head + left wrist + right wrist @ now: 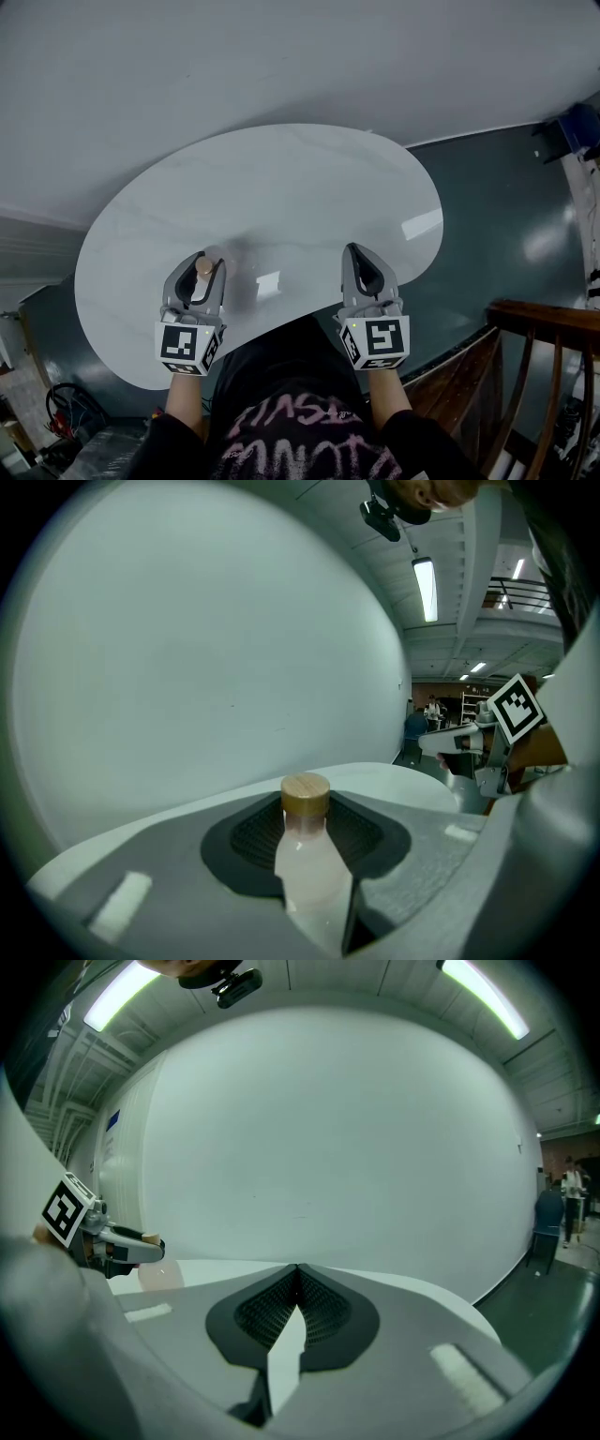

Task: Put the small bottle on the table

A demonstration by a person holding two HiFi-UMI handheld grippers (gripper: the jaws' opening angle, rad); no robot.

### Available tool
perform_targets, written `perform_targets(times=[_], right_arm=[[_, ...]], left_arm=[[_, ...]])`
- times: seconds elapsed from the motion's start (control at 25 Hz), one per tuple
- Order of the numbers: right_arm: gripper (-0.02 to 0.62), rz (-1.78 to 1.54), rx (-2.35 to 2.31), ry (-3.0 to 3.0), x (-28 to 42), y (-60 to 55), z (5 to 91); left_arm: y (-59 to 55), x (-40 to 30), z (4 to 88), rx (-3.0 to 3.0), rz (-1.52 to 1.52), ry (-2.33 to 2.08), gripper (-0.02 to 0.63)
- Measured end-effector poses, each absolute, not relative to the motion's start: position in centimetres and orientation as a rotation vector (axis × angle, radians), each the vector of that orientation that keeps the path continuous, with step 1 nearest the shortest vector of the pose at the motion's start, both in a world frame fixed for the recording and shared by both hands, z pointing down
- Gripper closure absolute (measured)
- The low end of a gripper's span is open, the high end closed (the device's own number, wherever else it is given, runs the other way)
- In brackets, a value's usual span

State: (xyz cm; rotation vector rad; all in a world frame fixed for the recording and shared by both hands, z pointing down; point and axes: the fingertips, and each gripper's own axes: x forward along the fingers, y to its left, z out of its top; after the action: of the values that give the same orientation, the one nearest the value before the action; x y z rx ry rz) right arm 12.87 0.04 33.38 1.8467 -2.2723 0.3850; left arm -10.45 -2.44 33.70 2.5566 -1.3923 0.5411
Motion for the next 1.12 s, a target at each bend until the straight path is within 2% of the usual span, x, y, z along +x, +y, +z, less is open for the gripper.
perform_targets(times=[1.12], right_arm=[[0.586, 0.374, 1.749, -2.3, 10.4, -4.3, 34.4]], left_arm=[[-6.1, -11.3, 34.8, 2.531, 0.505, -1.42, 0.457]])
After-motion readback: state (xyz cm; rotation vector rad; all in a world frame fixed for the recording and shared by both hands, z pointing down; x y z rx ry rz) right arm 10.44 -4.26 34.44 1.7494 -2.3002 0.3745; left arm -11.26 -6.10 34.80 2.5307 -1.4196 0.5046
